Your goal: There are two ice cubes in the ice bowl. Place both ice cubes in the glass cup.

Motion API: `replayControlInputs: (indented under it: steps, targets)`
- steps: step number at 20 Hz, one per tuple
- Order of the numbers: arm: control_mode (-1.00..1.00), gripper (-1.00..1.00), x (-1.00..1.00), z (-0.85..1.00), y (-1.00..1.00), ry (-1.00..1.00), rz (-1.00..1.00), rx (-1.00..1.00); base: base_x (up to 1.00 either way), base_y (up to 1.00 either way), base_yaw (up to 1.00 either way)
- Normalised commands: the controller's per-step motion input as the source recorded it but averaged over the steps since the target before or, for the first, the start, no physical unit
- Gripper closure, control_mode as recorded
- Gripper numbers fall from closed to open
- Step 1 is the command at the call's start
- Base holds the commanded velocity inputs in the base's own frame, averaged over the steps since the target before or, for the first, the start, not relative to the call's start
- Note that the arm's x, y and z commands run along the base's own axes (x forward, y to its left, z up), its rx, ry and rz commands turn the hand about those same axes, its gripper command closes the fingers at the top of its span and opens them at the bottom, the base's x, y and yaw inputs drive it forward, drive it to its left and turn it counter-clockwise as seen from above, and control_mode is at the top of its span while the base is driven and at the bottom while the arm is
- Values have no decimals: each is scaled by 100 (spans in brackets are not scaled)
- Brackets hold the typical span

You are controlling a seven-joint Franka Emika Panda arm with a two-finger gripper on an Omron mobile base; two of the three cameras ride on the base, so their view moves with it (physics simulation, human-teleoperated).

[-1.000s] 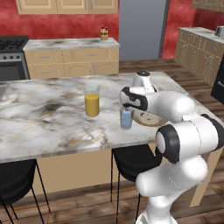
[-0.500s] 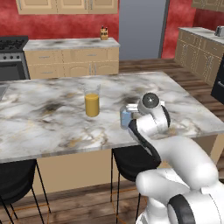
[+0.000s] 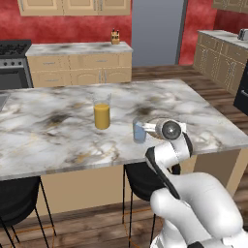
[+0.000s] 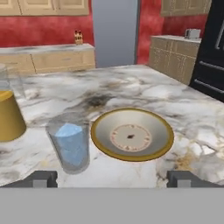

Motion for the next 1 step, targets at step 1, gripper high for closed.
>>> replayControlInputs:
  steps: [1]
  targets:
    - [-100,-100,0,0,0,0,0,0,0,0,0]
